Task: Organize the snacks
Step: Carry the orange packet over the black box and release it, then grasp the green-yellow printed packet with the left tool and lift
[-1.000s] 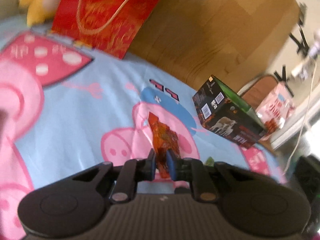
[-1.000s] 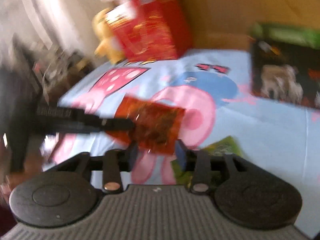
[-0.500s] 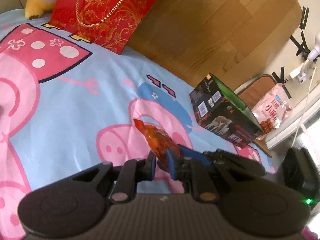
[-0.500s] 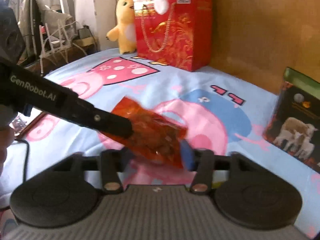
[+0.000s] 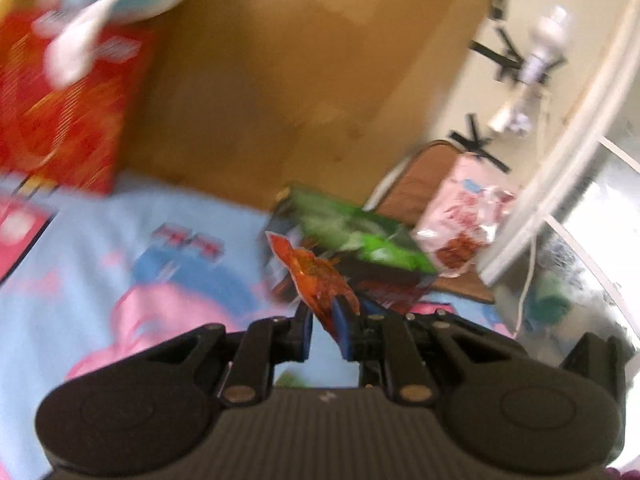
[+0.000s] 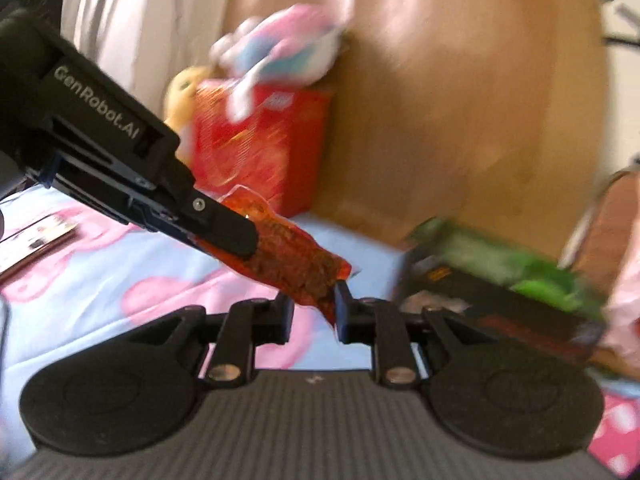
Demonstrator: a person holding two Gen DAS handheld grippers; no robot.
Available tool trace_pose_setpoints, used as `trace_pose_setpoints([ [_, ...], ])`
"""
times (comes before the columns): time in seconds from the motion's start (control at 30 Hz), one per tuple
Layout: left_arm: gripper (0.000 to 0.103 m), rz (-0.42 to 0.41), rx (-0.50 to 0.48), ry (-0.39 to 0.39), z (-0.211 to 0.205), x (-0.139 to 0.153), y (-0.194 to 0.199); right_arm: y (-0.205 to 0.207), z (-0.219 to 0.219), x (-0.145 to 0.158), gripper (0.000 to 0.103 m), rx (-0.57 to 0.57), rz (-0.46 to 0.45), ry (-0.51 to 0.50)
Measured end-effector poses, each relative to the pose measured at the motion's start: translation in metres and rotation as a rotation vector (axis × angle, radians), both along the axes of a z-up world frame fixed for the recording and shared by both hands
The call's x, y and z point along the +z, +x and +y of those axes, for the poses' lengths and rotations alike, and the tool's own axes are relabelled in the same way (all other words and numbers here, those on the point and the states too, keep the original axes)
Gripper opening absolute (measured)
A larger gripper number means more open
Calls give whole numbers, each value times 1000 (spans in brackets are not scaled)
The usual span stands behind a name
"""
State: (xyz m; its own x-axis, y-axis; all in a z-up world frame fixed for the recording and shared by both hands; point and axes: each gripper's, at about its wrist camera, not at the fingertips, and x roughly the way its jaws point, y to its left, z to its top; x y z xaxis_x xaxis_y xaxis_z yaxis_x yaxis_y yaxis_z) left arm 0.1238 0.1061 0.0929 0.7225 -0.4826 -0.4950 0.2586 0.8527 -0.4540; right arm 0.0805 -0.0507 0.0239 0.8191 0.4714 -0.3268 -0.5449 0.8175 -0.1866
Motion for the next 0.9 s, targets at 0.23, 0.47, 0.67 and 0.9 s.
trace_pose_setpoints([
  [0.23, 17, -14, -82, 67, -59, 0, 81, 65, -43, 13, 25, -178, -28, -23],
  [0.47, 28, 45, 31, 262, -87, -27, 127, 72, -66, 12, 49, -222, -16, -14],
  [0.67, 49, -25, 20, 201, -58, -17, 73, 34, -90, 8, 51, -129, 100, 136],
  [0.9, 50, 141, 16, 179, -22, -57, 30, 14, -87, -21, 51, 31, 468, 281],
])
